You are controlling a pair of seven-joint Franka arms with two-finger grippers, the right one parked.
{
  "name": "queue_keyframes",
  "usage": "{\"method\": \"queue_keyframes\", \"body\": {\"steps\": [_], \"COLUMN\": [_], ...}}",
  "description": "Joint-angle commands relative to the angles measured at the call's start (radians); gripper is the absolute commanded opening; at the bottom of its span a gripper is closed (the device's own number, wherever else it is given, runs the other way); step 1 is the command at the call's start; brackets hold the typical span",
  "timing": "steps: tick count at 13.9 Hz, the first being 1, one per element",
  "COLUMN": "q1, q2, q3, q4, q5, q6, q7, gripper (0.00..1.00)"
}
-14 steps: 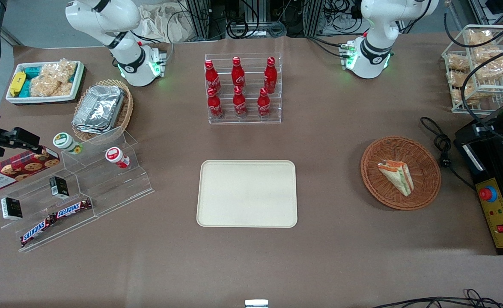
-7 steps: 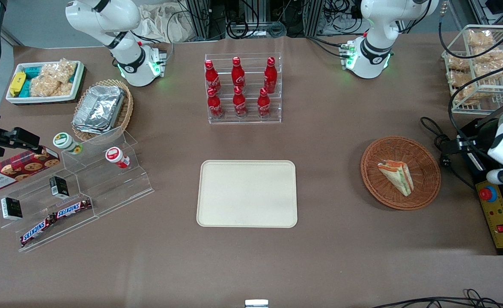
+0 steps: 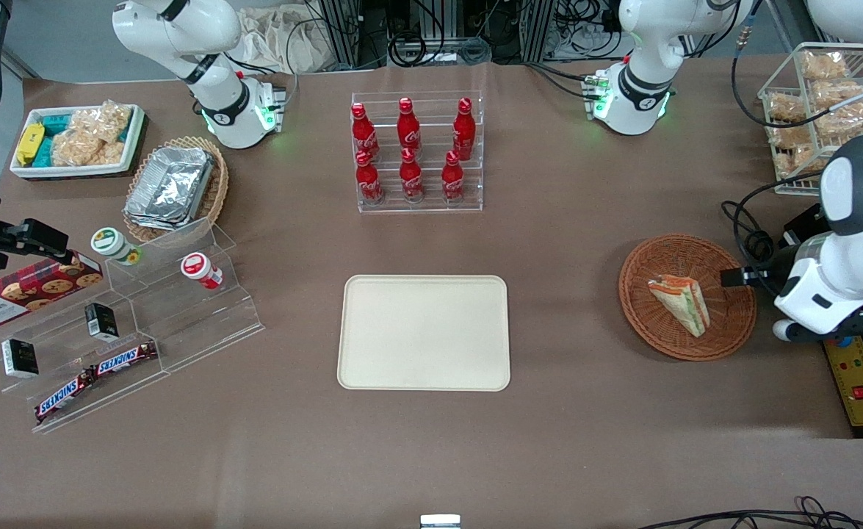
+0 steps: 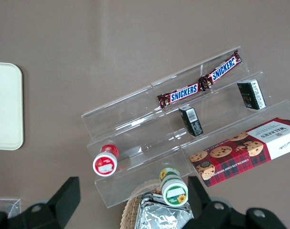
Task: Place sandwich from basket to tray
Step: 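Lower the open left gripper around the wrapped sandwich in the basket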
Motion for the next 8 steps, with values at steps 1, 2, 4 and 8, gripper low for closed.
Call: {"method": "queue_keyframes", "body": {"steps": [1,2,4,8], "q1": [0.028,0.028,0.028,0.026], "q2": [-0.061,-0.061,-0.056,0.014], "q3": [0.004,0.004,0.004,0.004], "q4": [-0.213,-0.262,-0.342,-0.37], "q5": [-0.021,-0.021,-0.021,-0.046], "q6": [0.169,0.228,0.355,0.469], "q7": [-0.024,-0.076,-0.171,-0.353], "gripper": [0.99,0.99,0.99,0.99]}}
